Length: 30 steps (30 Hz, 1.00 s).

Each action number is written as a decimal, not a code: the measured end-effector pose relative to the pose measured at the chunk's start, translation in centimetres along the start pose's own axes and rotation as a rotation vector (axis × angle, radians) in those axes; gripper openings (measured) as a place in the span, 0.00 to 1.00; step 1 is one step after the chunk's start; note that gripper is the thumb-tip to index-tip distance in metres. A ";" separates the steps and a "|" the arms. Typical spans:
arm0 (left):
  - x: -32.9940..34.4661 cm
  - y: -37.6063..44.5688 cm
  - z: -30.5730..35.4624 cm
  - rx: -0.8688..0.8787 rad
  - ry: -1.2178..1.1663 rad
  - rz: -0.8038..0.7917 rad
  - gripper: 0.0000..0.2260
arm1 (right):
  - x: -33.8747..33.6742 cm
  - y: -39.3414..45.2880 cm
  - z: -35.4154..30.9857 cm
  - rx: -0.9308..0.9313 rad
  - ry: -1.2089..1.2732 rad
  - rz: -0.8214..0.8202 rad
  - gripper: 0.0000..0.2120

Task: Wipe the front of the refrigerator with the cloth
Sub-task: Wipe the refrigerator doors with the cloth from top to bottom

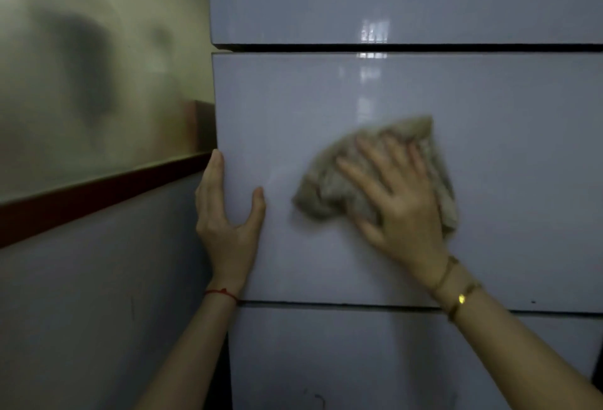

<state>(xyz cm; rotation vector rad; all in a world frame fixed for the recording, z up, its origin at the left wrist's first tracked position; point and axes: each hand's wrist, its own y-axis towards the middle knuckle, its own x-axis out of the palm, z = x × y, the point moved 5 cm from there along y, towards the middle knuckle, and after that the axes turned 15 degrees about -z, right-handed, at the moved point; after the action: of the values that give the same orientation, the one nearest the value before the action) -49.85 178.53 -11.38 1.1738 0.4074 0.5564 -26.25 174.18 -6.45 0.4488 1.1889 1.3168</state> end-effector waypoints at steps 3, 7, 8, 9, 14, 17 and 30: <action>0.1 0.1 -0.1 -0.014 -0.031 -0.010 0.29 | -1.7 5.6 1.9 0.202 0.025 0.165 0.23; 0.0 0.1 -0.4 -0.039 -0.056 -0.026 0.30 | 0.1 4.3 -1.6 0.117 0.052 0.096 0.25; 0.1 0.1 -0.4 -0.035 -0.057 -0.031 0.30 | 1.0 2.3 -2.9 0.029 0.037 0.028 0.25; 0.1 0.0 -0.5 -0.028 -0.062 -0.032 0.29 | 1.9 0.1 -4.0 -0.054 0.009 -0.035 0.24; 0.1 0.0 -0.4 -0.027 -0.078 -0.008 0.29 | 1.1 -2.6 -1.2 -0.058 -0.037 -0.075 0.23; 0.1 0.0 -0.5 -0.053 -0.102 -0.006 0.30 | -1.2 3.1 1.5 0.164 0.000 0.101 0.23; 0.0 -0.1 -0.1 -0.051 -0.090 -0.018 0.30 | 0.3 -2.4 0.6 0.071 0.035 -0.050 0.24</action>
<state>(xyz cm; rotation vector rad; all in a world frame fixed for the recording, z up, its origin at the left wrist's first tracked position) -49.91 178.60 -11.49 1.1405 0.3240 0.4939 -24.62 174.02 -8.38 0.4463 1.2715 1.2464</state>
